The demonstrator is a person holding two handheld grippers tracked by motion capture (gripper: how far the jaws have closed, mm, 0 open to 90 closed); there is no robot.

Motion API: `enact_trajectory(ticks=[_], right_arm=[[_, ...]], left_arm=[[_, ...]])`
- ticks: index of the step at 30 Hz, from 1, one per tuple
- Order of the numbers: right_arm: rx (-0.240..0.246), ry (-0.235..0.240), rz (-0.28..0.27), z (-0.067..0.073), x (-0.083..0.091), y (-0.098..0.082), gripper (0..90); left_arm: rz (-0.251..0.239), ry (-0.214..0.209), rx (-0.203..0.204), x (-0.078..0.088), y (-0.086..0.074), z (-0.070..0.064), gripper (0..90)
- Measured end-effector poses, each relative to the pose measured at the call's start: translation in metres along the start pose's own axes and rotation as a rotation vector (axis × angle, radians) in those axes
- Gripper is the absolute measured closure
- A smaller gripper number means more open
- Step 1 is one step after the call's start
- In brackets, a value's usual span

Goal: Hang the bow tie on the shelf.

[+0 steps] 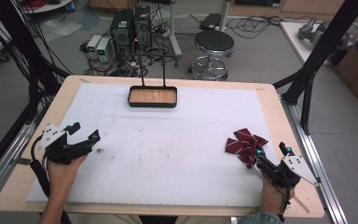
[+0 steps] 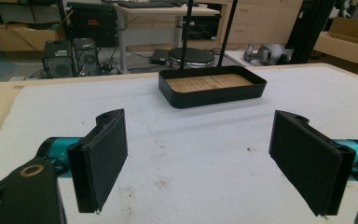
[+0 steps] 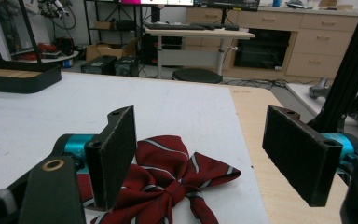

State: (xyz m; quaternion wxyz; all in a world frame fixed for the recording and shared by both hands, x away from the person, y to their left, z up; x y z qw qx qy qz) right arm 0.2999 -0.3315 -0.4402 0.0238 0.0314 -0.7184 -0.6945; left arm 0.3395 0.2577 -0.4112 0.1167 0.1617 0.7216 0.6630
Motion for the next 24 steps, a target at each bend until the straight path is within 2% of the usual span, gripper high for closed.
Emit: enact_trajectory(ticks=[9,18,20,24], right_arm=[[-0.005,0.006,0.003,0.0024,-0.0005,0.0002,23.8],[-0.044,0.020,-0.018,0.0002,0.0012,0.0011,21.4],[-0.035,0.020,-0.015,-0.0002,0.0013,0.0007,20.9],[-0.046,0.020,-0.014,-0.0010,0.0013,0.0005,19.8]], left_arm=[[0.005,0.000,0.002,-0.0004,-0.0005,0.0004,19.5],[0.004,-0.008,0.005,-0.0029,-0.0009,-0.0003,19.5],[0.002,-0.008,0.008,-0.0027,-0.0006,-0.0001,19.3],[0.001,-0.005,0.008,-0.0023,-0.0001,-0.0001,19.3]])
Point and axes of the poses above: each handheld gripper's, and its own axes: x roughly backward along the jaws, y roughly out of its top, z roughly to its left, the point moved 6 cm from there along -x, roughly forward along the jaws, and after that the axes turned 9 degrees about -z, right-handed, at the moved point
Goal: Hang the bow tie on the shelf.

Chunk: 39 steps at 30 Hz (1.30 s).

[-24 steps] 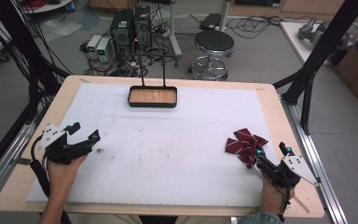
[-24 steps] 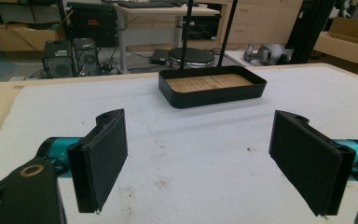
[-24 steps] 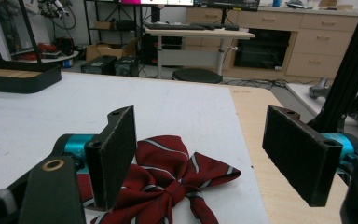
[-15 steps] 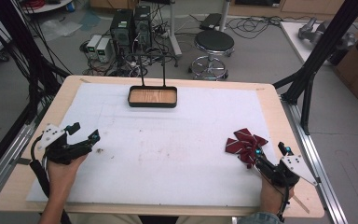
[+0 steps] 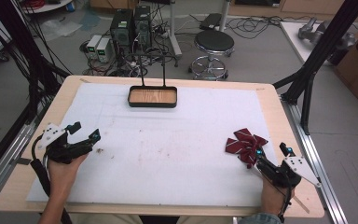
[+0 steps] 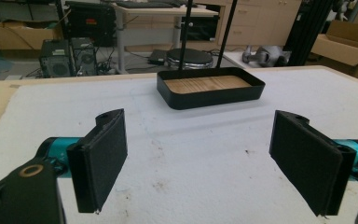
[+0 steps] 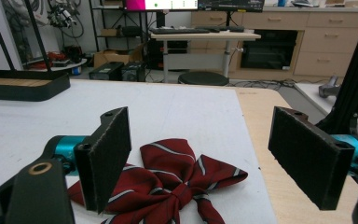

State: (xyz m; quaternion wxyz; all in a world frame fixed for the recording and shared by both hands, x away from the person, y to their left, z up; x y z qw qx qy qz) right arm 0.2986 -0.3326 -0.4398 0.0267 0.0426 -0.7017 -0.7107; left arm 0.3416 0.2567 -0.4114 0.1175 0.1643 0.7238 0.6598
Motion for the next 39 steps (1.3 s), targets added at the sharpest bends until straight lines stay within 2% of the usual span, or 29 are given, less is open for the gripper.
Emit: enact_trajectory(ticks=[8,10,12,15,18,23,27,29,32,35,39], right_arm=[[-0.028,-0.002,-0.004,-0.003,-0.001,0.001,15.1],[-0.060,0.007,0.001,-0.003,-0.005,0.001,11.7],[-0.103,0.014,0.036,-0.004,-0.010,0.000,11.6],[-0.167,0.030,0.134,-0.002,-0.019,-0.009,11.7],[-0.185,0.023,0.217,0.000,-0.026,-0.020,11.8],[-0.199,-0.012,0.314,0.000,-0.036,-0.030,22.3],[-0.187,-0.021,0.384,0.004,-0.047,-0.033,27.6],[-0.173,-0.028,0.418,0.007,-0.053,-0.036,33.4],[-0.156,-0.031,0.455,0.009,-0.059,-0.039,37.9],[-0.148,-0.051,0.491,0.011,-0.061,-0.043,40.8],[-0.145,-0.078,0.541,0.010,-0.062,-0.050,49.3]], left_arm=[[0.008,-0.009,-0.005,-0.001,-0.001,-0.003,19.3],[0.007,-0.009,-0.008,-0.002,-0.001,-0.004,19.3],[0.007,-0.012,-0.009,-0.002,-0.001,-0.004,19.3],[0.005,-0.010,-0.010,-0.002,-0.001,-0.004,19.3],[0.006,-0.009,-0.012,-0.001,-0.001,-0.003,19.3],[0.005,-0.009,-0.011,-0.002,-0.001,-0.003,19.3],[0.003,-0.007,-0.025,-0.002,-0.001,-0.005,19.5],[0.000,-0.008,-0.028,-0.002,-0.001,-0.006,19.5],[0.004,-0.007,-0.028,-0.003,-0.002,-0.005,19.6],[0.005,-0.005,-0.027,-0.003,-0.002,-0.005,19.5],[0.005,-0.008,-0.031,-0.003,-0.002,-0.006,19.5]])
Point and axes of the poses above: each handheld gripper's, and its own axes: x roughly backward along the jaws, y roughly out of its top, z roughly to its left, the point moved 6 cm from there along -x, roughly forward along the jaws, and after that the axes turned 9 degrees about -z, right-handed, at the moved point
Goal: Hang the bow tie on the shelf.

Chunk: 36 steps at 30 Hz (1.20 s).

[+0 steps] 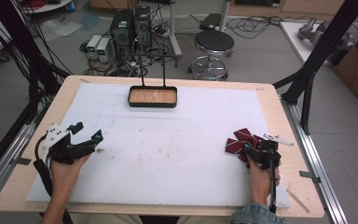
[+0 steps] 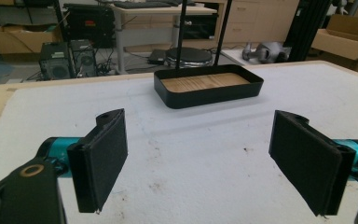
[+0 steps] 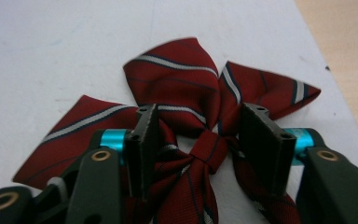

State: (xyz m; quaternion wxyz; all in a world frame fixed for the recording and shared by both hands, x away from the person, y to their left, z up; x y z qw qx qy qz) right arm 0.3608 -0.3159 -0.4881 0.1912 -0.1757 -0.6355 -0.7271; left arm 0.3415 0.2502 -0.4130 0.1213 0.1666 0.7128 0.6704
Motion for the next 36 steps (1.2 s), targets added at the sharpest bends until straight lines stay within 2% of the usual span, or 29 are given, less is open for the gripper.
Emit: enact_trajectory(ticks=[2,4,5,6,8,11,16,18,19,21,24,32,36], right_arm=[[-0.004,-0.012,0.005,-0.001,-0.001,0.000,54.0],[0.017,-0.031,0.006,-0.002,0.000,0.000,65.1],[0.013,-0.026,0.005,-0.002,0.001,0.000,68.4],[0.007,-0.024,0.000,-0.003,0.001,0.001,70.1],[0.025,-0.031,-0.020,-0.003,0.004,0.003,71.6],[0.008,-0.005,-0.070,-0.001,0.010,0.011,72.1],[0.032,0.089,-0.172,0.016,0.021,0.032,72.2],[0.024,0.148,-0.214,0.025,0.024,0.042,72.4],[0.021,0.163,-0.223,0.029,0.024,0.046,72.4],[0.038,0.208,-0.241,0.039,0.024,0.056,72.4],[0.068,0.250,-0.266,0.056,0.022,0.070,72.4],[0.142,0.289,-0.343,0.112,0.007,0.114,72.5],[0.168,0.316,-0.349,0.143,-0.007,0.133,72.5]], left_arm=[[0.001,0.000,-0.001,0.000,0.000,0.000,19.6],[0.001,0.001,0.002,-0.001,-0.001,0.000,19.6],[0.001,0.001,0.000,0.000,0.000,0.000,19.6],[0.000,0.002,0.000,0.000,0.000,0.000,19.6],[0.001,0.001,0.000,0.000,0.000,0.000,19.6],[-0.001,0.002,0.002,-0.001,0.000,0.000,19.6],[0.003,-0.001,0.002,-0.001,-0.001,-0.001,19.6],[0.004,-0.001,0.000,-0.001,-0.001,-0.001,19.6],[0.003,-0.002,0.000,-0.001,-0.001,-0.001,19.6],[0.000,-0.003,0.002,-0.001,0.000,-0.001,19.7],[-0.003,-0.007,0.007,-0.002,0.000,-0.001,19.7],[-0.002,-0.013,0.001,-0.003,0.000,-0.003,19.7],[-0.004,-0.017,0.003,-0.003,0.001,-0.003,19.8]])
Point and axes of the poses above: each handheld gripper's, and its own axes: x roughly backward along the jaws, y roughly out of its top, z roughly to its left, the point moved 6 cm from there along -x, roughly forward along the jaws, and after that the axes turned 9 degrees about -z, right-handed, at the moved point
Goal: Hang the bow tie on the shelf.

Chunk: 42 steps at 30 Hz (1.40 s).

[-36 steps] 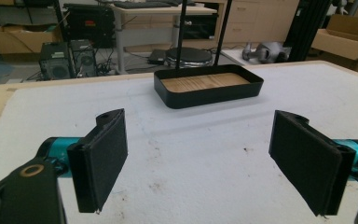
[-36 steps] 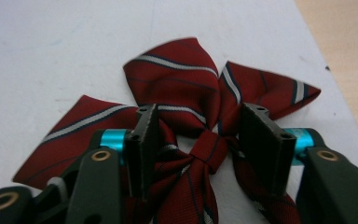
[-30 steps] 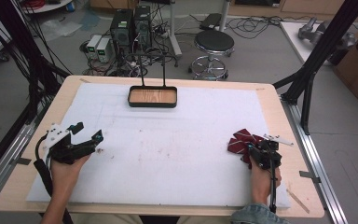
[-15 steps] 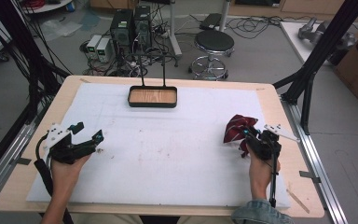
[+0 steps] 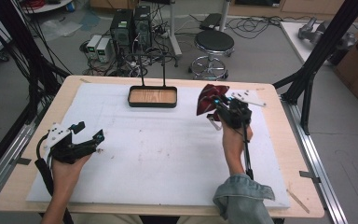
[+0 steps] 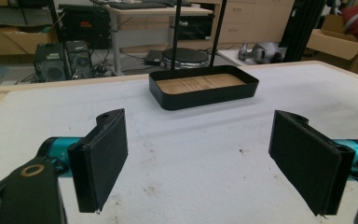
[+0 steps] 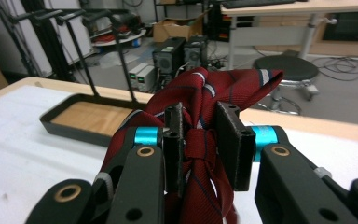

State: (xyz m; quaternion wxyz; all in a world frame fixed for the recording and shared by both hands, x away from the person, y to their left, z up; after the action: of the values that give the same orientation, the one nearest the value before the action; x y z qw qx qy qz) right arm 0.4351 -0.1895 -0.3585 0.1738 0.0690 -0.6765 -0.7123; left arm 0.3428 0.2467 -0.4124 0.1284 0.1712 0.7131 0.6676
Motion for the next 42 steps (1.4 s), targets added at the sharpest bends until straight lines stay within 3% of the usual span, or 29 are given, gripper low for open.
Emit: enact_trajectory(ticks=[8,14,20,28,42], right_arm=[[-0.041,0.064,-0.028,0.031,-0.056,0.025,72.4],[-0.067,0.117,-0.051,0.053,-0.090,0.044,72.4],[-0.078,0.134,-0.075,0.072,-0.119,0.053,72.4],[-0.120,0.133,-0.103,0.077,-0.149,0.063,72.5],[-0.130,0.104,-0.119,0.077,-0.189,0.078,72.5]], left_arm=[[-0.017,-0.016,0.002,0.000,0.005,-0.002,19.8],[-0.018,-0.012,0.012,0.000,0.004,0.002,19.8],[-0.023,-0.024,0.018,-0.001,0.005,-0.001,19.8],[-0.023,-0.028,0.017,-0.001,0.005,-0.001,19.9],[-0.010,-0.046,0.011,-0.004,0.002,-0.004,19.9]])
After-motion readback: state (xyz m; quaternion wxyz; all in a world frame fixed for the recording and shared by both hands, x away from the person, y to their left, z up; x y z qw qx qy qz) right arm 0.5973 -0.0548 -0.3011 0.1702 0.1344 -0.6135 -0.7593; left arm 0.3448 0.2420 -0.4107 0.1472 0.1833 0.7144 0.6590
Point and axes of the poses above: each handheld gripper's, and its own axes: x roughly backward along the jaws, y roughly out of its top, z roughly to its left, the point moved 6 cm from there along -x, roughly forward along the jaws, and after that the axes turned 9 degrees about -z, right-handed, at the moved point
